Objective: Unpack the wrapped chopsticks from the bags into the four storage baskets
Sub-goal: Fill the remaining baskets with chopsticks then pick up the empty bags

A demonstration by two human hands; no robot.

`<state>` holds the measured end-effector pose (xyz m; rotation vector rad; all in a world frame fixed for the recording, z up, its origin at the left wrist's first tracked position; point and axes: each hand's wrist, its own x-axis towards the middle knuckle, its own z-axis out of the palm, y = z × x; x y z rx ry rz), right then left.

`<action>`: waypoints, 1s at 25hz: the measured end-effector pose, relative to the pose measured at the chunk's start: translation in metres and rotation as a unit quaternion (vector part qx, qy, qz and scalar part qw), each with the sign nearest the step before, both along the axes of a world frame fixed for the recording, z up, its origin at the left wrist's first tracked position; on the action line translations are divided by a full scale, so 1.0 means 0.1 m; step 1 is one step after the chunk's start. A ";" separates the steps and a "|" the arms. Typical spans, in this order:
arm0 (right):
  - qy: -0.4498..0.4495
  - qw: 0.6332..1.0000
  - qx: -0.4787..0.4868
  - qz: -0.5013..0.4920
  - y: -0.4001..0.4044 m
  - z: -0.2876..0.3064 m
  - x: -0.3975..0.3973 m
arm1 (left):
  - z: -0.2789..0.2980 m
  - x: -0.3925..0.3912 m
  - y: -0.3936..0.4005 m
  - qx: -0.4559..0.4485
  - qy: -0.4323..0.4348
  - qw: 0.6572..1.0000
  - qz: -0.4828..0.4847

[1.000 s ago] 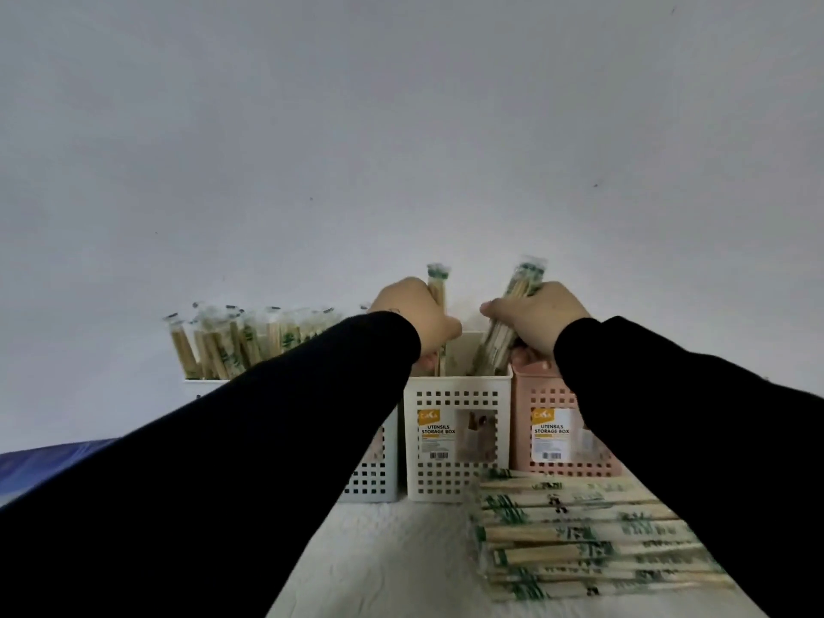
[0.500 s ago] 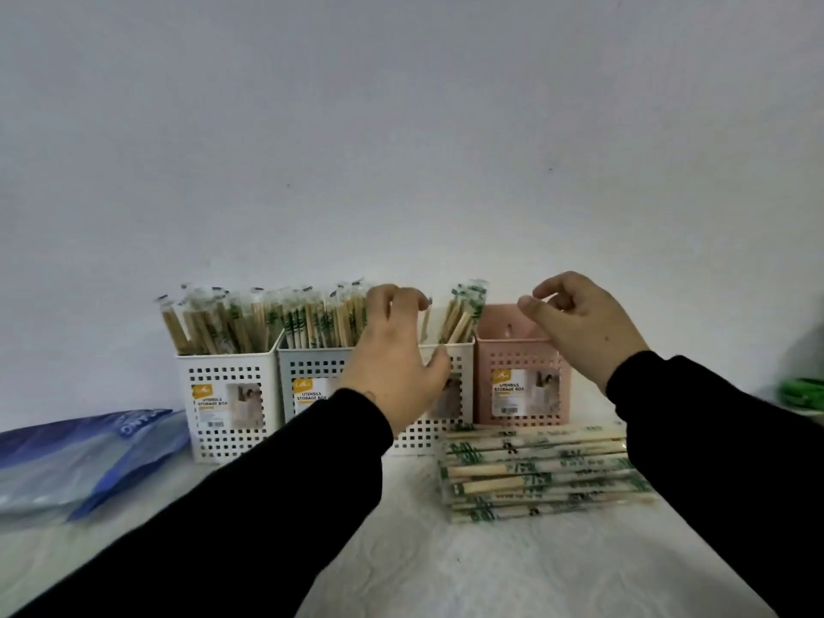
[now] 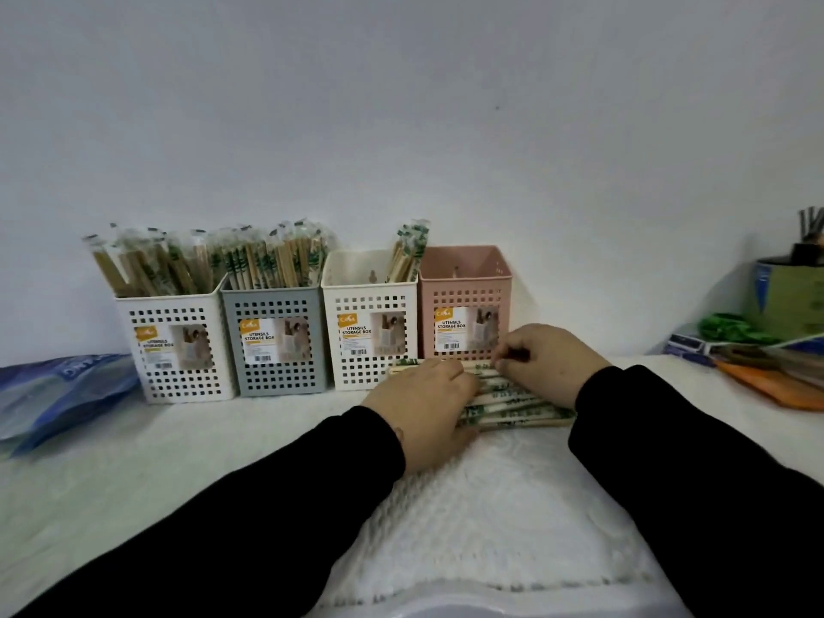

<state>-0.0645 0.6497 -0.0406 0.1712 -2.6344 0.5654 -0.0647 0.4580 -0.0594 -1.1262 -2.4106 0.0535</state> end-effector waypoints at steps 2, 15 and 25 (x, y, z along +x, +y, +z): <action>-0.006 0.999 0.032 0.006 -0.02 0.03 0.02 | 0.00 0.03 0.02 -0.005 -0.007 1.000 0.005; -0.048 0.996 0.062 0.048 -0.07 0.06 0.09 | 0.13 0.11 -0.02 -0.071 -0.054 0.994 0.067; -0.081 0.988 0.099 0.091 -0.09 0.00 0.06 | 0.37 -0.13 -0.76 0.011 -0.165 0.980 0.108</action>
